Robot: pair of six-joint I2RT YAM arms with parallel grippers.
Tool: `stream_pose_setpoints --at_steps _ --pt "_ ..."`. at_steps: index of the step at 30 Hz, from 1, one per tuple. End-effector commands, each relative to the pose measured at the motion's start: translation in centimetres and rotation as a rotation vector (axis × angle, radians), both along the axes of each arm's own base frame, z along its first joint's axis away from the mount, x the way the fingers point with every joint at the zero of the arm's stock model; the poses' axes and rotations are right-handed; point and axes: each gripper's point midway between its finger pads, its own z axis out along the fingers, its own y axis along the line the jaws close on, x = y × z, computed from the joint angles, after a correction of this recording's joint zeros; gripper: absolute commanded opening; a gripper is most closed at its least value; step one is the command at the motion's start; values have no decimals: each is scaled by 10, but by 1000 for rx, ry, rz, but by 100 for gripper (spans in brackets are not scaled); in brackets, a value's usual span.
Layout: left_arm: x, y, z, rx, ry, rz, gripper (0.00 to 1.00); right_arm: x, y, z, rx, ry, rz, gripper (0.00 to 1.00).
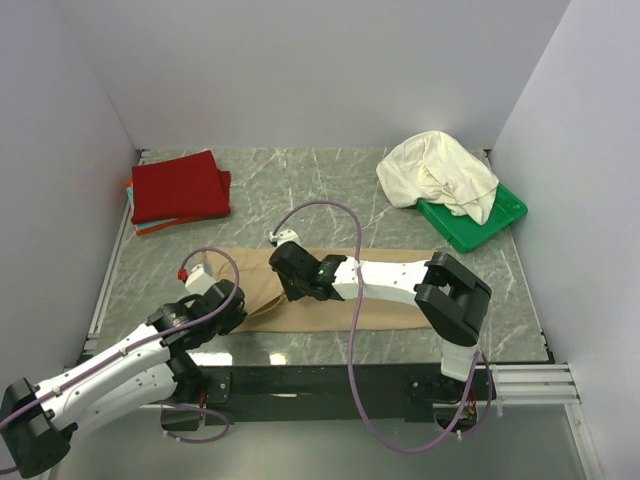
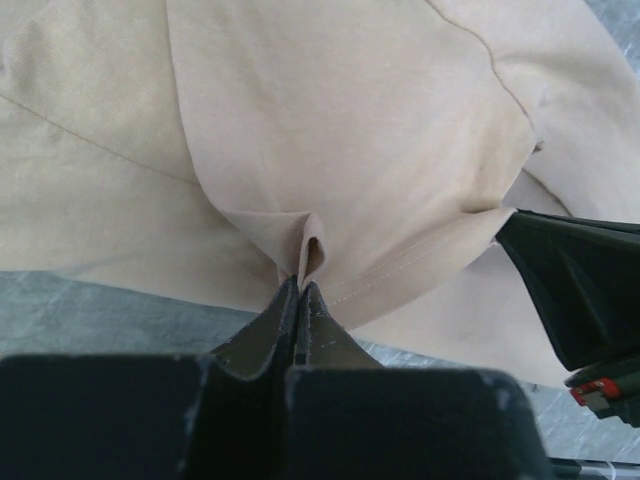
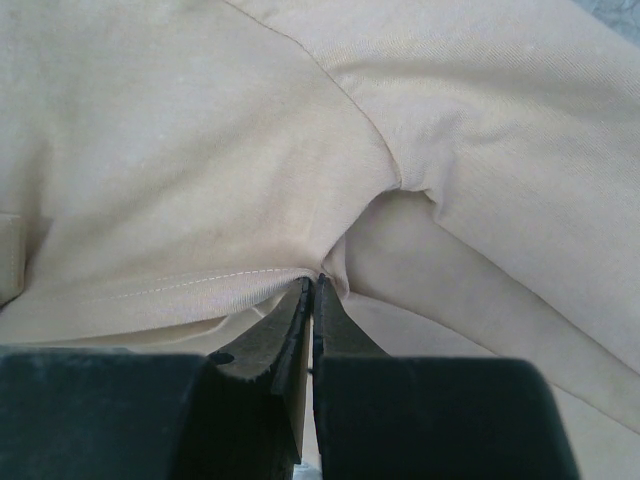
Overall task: Fold and stack the t-shirts
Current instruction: Fold the tshirt
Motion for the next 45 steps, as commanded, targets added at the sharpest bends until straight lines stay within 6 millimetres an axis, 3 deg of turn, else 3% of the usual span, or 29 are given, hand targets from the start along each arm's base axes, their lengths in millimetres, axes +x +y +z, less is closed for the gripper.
stream_pose_setpoints --at_steps 1,4,6,7,10,12,18,23,27,30,32,35,38,45 --pt "-5 2 -6 3 14 -4 1 6 -3 -1 -7 -12 -22 0" --pt "-6 -5 -7 -24 20 -32 12 6 -4 -1 -13 -11 -27 0" --pt "-7 -11 -4 -52 12 -52 27 6 -5 0 -14 -12 -30 2" --pt "-8 -13 -3 -67 14 -64 35 6 -7 -1 -24 -10 -32 12" --pt "-8 -15 4 -94 -8 -70 44 5 -11 -1 -31 -12 -40 35" --pt "-6 -14 10 -96 -28 -68 46 4 -12 0 -32 -11 -40 41" --pt "8 -22 43 -89 -85 -86 43 6 -24 14 -53 -44 -58 47" --pt "11 -29 59 -111 -114 -113 41 4 -37 23 -71 -56 -80 48" --pt "12 -20 68 -98 -138 -92 41 0 -52 41 -50 -80 -102 48" --pt "16 -17 63 -74 -159 -81 41 2 -60 49 -53 -107 -115 52" --pt "22 -27 61 -90 -174 -106 43 5 -62 52 -47 -114 -126 54" --pt "29 -38 41 -46 -127 -141 42 16 -63 46 -21 -89 -147 54" --pt "48 -48 46 -28 -161 -153 41 35 -71 40 15 -69 -182 54" --pt "88 -36 33 16 -162 -141 39 67 -105 26 60 -39 -281 54"
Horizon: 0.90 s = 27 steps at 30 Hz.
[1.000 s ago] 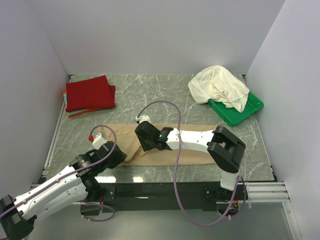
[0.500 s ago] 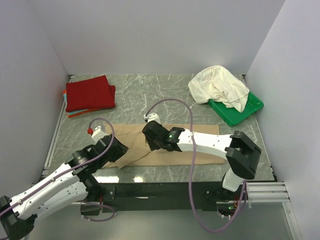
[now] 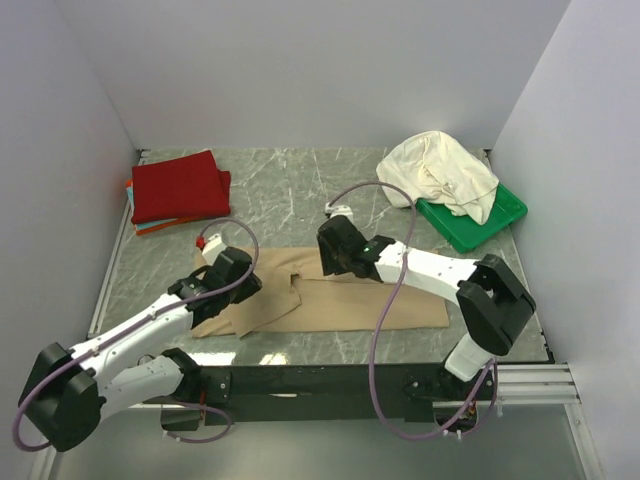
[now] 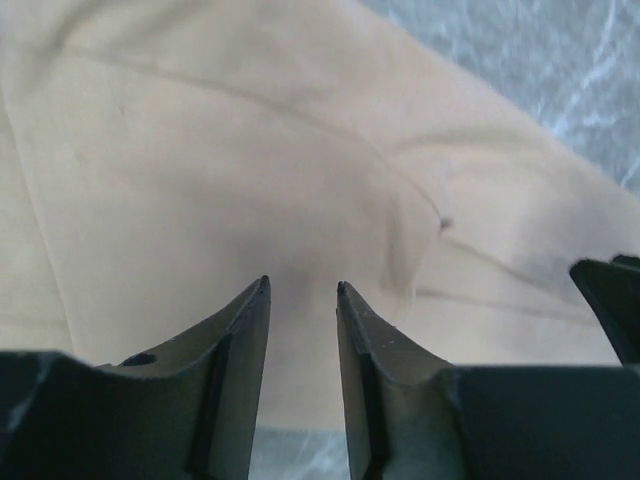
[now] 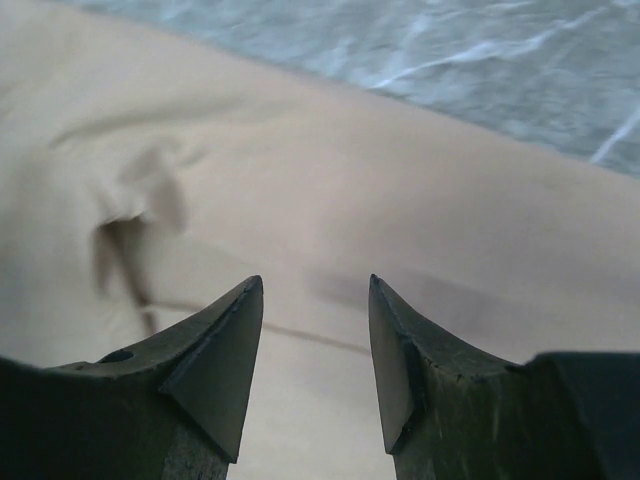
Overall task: Fold and stack the t-shirts
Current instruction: Fold the tshirt
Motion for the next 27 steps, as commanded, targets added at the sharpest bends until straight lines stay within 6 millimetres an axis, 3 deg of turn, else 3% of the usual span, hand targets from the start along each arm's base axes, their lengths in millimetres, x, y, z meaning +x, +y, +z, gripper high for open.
stream_pose_setpoints --at_steps 1,10,18,27 --pt "30 -3 15 -23 -83 -26 38 19 -14 -4 53 -7 -48 54" --pt "38 39 -24 77 -20 78 37 28 -59 -50 -15 112 -189 53" --pt "60 54 -51 121 18 110 38 -3 -84 -84 -104 245 -262 53" --pt "86 38 -83 130 117 40 33 -37 -102 -94 -123 317 -274 53"
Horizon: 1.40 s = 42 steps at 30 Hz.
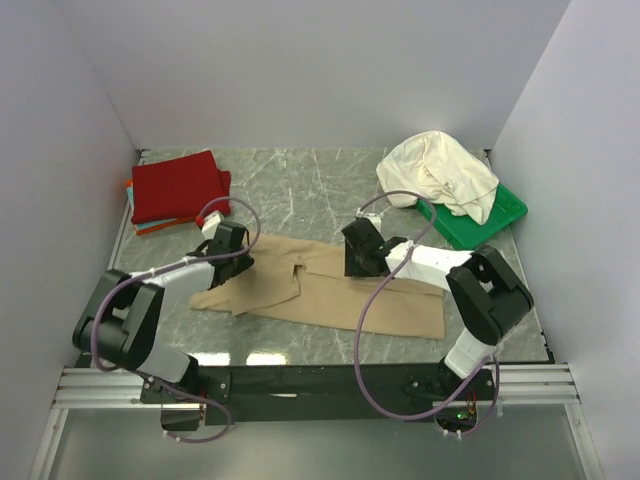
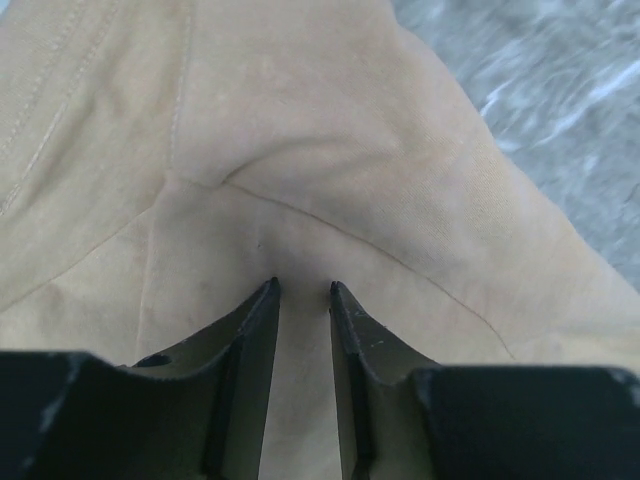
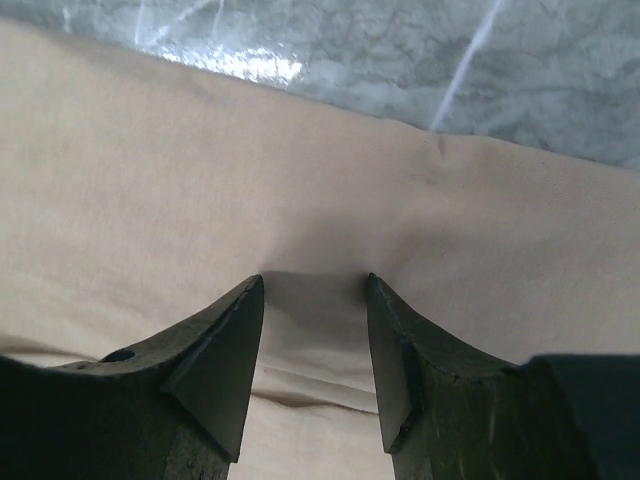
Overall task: Fold and stack the t-shirts
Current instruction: Fold the tshirt
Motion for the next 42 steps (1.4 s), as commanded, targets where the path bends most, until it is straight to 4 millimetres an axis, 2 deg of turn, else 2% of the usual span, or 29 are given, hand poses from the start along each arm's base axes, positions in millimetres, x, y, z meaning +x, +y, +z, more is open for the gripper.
stream_pose_setpoints --at_steps 1,6,10,18,19,21,22,24,28,33,36,37,39,42 --pt "-7 -9 -26 3 94 -74 33 -51 -31 -30 -88 186 -20 53" --pt "8 -20 -39 6 127 -114 33 -62 -37 -27 -85 203 -33 53" --pt "24 -33 -43 -1 149 -161 36 -68 -37 -27 -74 217 -25 53" --pt "69 -57 -43 -6 151 -224 39 -74 -34 -28 -59 232 -16 53" --pt "79 -62 -36 -11 137 -231 39 -76 -33 -28 -58 237 -10 53" --pt "85 -66 -45 -6 164 -250 39 -77 -31 -28 -54 240 -3 53" --pt "96 -71 -39 -11 149 -256 39 -78 -29 -28 -52 240 2 53" --pt "102 -75 -45 -8 165 -267 38 -78 -26 -27 -42 240 8 53" --pt "129 -84 -42 -3 147 -275 38 -82 -18 -27 -33 248 39 53" --pt "150 -91 -40 11 138 -288 38 -87 -5 -21 -10 248 76 53" --pt "163 -94 -34 24 125 -293 38 -91 1 -14 0 237 92 53" --pt "173 -97 -26 26 103 -294 38 -91 2 -9 7 225 95 53" --pt "181 -100 -16 31 88 -301 39 -89 1 -2 0 207 88 53" --pt "192 -106 19 40 32 -306 39 -83 -3 14 -17 162 79 53"
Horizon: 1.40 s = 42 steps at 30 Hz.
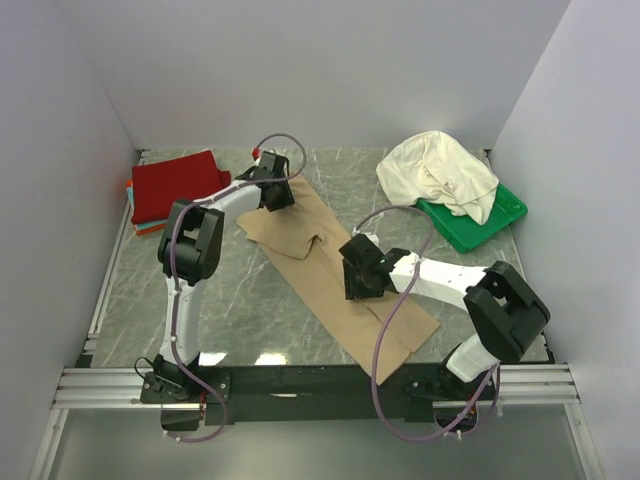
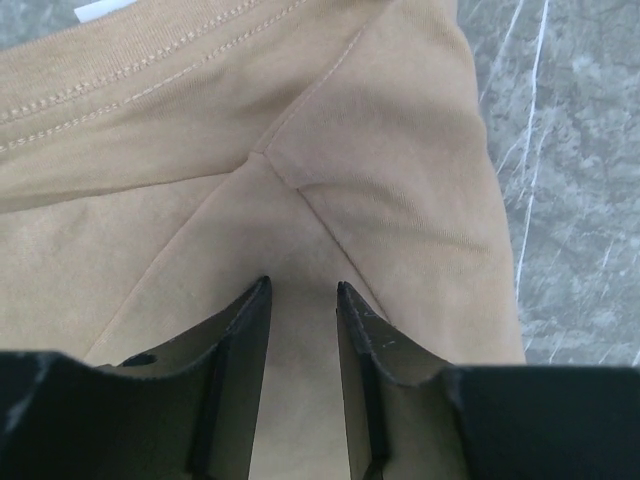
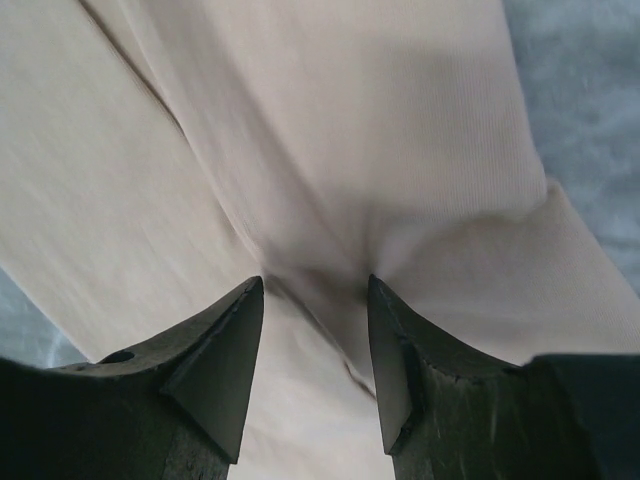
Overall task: Fold and stack the t-shirts
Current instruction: Fold the tshirt
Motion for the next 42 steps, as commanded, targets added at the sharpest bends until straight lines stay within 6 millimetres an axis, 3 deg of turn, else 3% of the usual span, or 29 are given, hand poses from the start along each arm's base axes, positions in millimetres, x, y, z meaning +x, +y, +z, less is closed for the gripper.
stream_pose_setpoints --at_steps 1,4,8,9,11,12,19,27,31,36,42 --pt "0 2 27 58 -13 -18 39 -14 -14 17 -33 15 -17 53" --pt "-1 1 68 53 -85 -6 39 -12 -17 30 -27 -16 -26 53" --pt "-19 1 94 0 -123 4 39 -20 -20 30 -12 -11 -20 53" --pt "-31 4 81 4 -93 2 39 -22 -19 31 -4 -12 -16 53" --pt "-40 4 85 -25 -103 6 39 -26 -20 27 -1 -6 -14 53" --pt "-52 6 69 -23 -65 2 39 -28 -21 25 1 -1 -15 53" --pt "-68 5 19 -31 36 -1 39 -38 -25 9 -15 38 -10 49" --pt "-51 9 -23 -28 110 6 39 -46 -22 -3 -10 73 0 48" --pt "-39 11 -33 -14 129 1 39 -50 -17 -9 5 95 12 48" --pt "-19 9 -39 -22 126 -14 39 -58 -4 -15 38 135 32 48" --pt "9 3 -37 -12 85 -61 39 -64 25 -13 87 143 77 48"
